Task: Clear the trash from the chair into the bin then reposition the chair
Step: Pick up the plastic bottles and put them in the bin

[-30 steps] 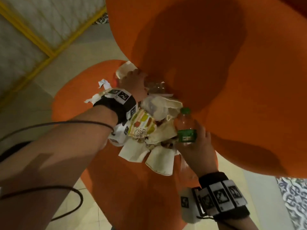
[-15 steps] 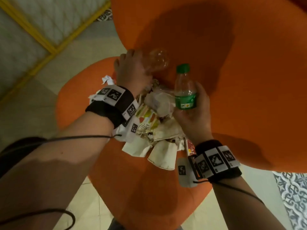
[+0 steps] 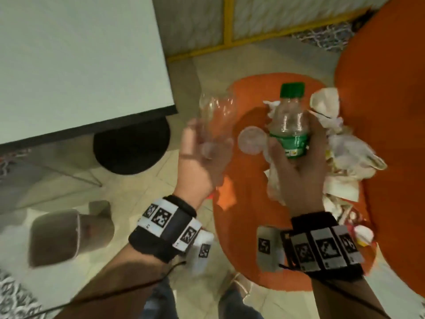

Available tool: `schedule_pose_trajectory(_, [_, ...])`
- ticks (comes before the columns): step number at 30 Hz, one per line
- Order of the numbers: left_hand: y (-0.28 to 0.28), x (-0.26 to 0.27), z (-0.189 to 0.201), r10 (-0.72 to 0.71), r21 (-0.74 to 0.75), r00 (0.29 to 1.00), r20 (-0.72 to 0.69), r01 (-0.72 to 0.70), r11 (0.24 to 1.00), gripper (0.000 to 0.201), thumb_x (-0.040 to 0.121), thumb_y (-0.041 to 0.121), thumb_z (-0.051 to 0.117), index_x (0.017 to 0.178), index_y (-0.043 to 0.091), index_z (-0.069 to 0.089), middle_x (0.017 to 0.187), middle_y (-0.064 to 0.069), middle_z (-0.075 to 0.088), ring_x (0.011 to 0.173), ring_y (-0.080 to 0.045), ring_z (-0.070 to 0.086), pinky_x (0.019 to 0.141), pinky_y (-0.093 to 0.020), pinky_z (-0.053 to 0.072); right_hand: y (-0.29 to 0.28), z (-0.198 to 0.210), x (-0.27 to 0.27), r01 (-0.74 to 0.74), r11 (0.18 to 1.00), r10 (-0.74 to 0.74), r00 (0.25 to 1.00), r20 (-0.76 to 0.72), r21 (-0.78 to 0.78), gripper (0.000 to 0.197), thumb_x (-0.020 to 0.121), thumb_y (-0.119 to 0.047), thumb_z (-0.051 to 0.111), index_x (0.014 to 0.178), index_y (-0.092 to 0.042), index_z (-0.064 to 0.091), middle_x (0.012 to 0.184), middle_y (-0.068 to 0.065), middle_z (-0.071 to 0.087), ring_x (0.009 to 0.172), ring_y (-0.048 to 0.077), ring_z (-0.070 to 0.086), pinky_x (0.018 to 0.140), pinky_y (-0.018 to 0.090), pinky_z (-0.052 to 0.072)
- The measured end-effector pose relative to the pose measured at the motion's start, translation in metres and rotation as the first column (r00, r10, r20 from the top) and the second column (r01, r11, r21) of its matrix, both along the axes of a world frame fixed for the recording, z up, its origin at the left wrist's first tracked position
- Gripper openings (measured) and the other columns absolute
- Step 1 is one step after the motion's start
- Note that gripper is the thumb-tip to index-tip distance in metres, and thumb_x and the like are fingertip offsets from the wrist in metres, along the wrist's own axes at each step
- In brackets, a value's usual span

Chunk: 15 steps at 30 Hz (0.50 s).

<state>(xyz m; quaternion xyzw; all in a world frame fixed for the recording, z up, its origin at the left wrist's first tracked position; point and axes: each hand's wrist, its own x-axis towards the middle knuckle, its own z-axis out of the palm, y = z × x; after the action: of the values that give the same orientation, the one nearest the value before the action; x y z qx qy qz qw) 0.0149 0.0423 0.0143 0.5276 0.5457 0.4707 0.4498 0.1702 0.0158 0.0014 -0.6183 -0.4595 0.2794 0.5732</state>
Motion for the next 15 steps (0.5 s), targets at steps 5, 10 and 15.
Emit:
schedule_pose_trajectory(5, [-0.056,-0.154,-0.048,0.290,-0.188,0.956,-0.047,-0.294,0.937,0.031,0.086,0.025,0.063,0.112,0.033,0.049,0.094,0.016,0.063,0.083,0.010,0.061,0.072,-0.009,0.048,0.000,-0.026,-0.153,-0.405,0.902,0.411,0.911,0.009,-0.150,0.055,0.080,-0.047,0.065,0.126,-0.023,0.049,0.107,-0.016,0.060,0.097,-0.004,0.059,0.081,0.014,0.047])
schedule_pose_trajectory(10, [-0.096,-0.325,-0.095,0.583,-0.301,0.796,-0.163,-0.603,0.739,0.044,0.077,0.045,0.069,0.115,0.029,0.053,0.111,0.005,0.065,0.099,-0.003,0.063,0.089,-0.024,0.052,-0.001,-0.074,-0.334,-0.665,0.677,0.690,0.723,-0.043,-0.317,0.052,0.074,-0.037,0.072,0.119,-0.027,0.048,0.107,-0.015,0.060,0.097,0.005,0.061,0.084,0.037,0.054])
schedule_pose_trajectory(15, [-0.126,-0.479,-0.144,0.671,-0.355,0.670,-0.317,-0.740,0.571,0.049,0.067,0.035,0.075,0.106,0.019,0.050,0.103,-0.005,0.065,0.095,-0.022,0.062,0.091,-0.040,0.051,-0.007,-0.130,-0.499,-0.730,0.449,0.819,0.566,-0.088,-0.514,0.069,0.072,-0.025,0.078,0.129,-0.023,0.040,0.117,-0.005,0.062,0.103,0.016,0.062,0.091,0.039,0.052])
